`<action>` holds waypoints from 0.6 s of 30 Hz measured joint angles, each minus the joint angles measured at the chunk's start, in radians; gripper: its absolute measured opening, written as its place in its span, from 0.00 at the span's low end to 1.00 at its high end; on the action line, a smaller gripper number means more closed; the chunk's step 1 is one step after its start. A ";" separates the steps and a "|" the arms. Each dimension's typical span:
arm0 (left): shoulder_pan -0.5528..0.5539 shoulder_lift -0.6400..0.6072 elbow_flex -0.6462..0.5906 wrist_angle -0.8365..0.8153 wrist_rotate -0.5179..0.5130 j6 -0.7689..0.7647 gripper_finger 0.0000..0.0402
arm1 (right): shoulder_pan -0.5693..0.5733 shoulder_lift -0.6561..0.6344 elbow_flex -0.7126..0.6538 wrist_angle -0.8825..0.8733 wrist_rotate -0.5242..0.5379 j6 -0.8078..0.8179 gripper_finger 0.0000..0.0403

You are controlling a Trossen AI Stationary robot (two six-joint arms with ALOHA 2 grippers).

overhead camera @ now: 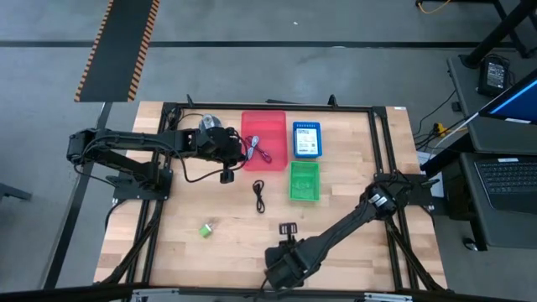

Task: Pick and place items into bin
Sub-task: Put the white charger adapter into the green bin

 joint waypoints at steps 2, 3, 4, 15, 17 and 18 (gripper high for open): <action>0.000 0.000 0.000 0.000 0.000 0.004 0.00 | -0.005 -0.005 0.001 0.002 0.004 -0.001 0.02; 0.000 0.000 0.000 0.000 0.000 0.004 0.01 | -0.006 -0.003 0.001 0.001 0.004 -0.002 0.01; 0.000 0.000 0.000 -0.002 0.000 0.004 0.01 | -0.006 -0.001 0.000 0.000 0.003 -0.003 0.00; 0.000 0.000 0.000 -0.003 0.000 0.006 0.00 | -0.008 -0.001 0.000 0.054 -0.025 0.002 0.24; 0.000 0.000 0.000 -0.005 0.000 0.005 0.01 | -0.010 -0.001 0.000 0.066 -0.025 0.005 0.29; 0.000 0.000 0.000 -0.005 0.000 0.005 0.01 | -0.012 -0.001 0.000 0.068 -0.025 0.006 0.32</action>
